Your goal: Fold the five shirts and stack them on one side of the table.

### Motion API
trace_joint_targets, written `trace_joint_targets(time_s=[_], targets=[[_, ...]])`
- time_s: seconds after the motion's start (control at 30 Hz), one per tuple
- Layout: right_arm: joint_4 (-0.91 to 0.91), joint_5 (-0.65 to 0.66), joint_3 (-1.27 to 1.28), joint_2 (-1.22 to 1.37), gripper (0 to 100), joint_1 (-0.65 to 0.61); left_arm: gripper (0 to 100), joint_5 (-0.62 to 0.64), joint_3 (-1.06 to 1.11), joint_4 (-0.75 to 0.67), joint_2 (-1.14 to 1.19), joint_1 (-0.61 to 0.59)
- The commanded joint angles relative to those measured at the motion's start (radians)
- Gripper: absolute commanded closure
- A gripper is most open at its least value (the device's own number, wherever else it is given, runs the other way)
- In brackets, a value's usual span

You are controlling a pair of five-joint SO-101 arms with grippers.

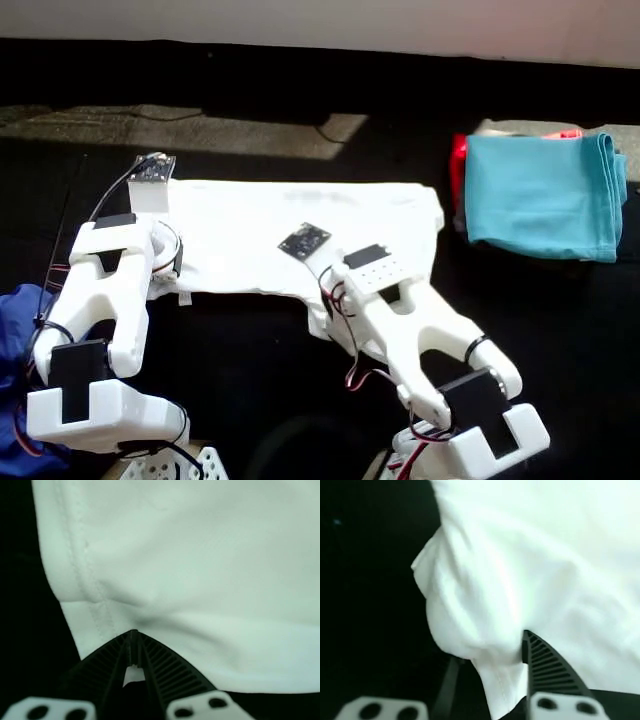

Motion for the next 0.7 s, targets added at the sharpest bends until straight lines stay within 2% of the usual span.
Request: trace_joint_targets(time_s=[0.0, 0.2, 0.33, 0.5, 0.67], targets=[[-0.022, 0.011, -0.005, 0.027, 99.6, 0.035, 99, 0.002, 0.002, -0.025, 0.007, 0.015], [-0.021, 0.011, -0.007, 0.012, 99.3, 0.038, 99, 0.002, 0.002, -0.025, 0.007, 0.015], [0.027, 0.011, -0.022, -0.097, 99.3, 0.039, 99, 0.002, 0.002, -0.025, 0.007, 0.015], [0.147, 0.011, -0.179, -0.183, 99.3, 0.101, 99, 0.002, 0.002, -0.025, 0.007, 0.015], [0.179, 0.011, -0.401, -0.068, 99.3, 0.205, 99, 0.002, 0.002, -0.025, 0.007, 0.015]])
